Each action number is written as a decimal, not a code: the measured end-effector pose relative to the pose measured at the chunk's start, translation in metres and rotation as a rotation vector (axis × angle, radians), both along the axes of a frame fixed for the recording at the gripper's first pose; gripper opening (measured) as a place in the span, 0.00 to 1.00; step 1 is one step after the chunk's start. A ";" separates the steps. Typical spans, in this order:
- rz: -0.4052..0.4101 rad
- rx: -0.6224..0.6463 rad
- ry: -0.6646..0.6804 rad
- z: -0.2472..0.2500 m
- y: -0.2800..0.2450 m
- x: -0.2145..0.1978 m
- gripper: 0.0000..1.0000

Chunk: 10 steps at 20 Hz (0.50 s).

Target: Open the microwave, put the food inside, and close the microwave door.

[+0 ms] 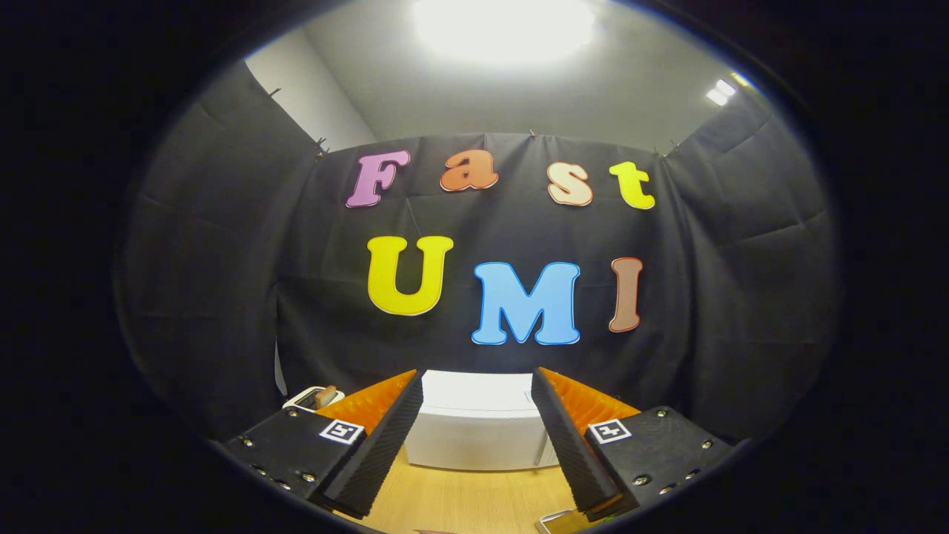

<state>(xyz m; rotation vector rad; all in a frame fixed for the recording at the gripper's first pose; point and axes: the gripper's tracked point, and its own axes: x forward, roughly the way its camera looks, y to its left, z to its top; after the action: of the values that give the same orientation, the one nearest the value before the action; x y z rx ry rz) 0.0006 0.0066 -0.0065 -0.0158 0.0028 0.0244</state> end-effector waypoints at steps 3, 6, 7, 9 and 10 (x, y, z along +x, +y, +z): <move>0.005 0.003 -0.002 -0.002 0.000 0.001 0.95; 0.001 0.009 -0.020 -0.003 -0.004 0.006 0.95; -0.004 0.012 -0.026 -0.005 -0.007 0.007 0.94; -0.020 0.016 -0.040 -0.009 -0.015 0.013 0.95; -0.027 0.015 -0.043 -0.013 -0.019 0.017 0.94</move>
<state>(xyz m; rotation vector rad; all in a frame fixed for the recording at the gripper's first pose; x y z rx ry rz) 0.0174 -0.0123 -0.0191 -0.0013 -0.0405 -0.0031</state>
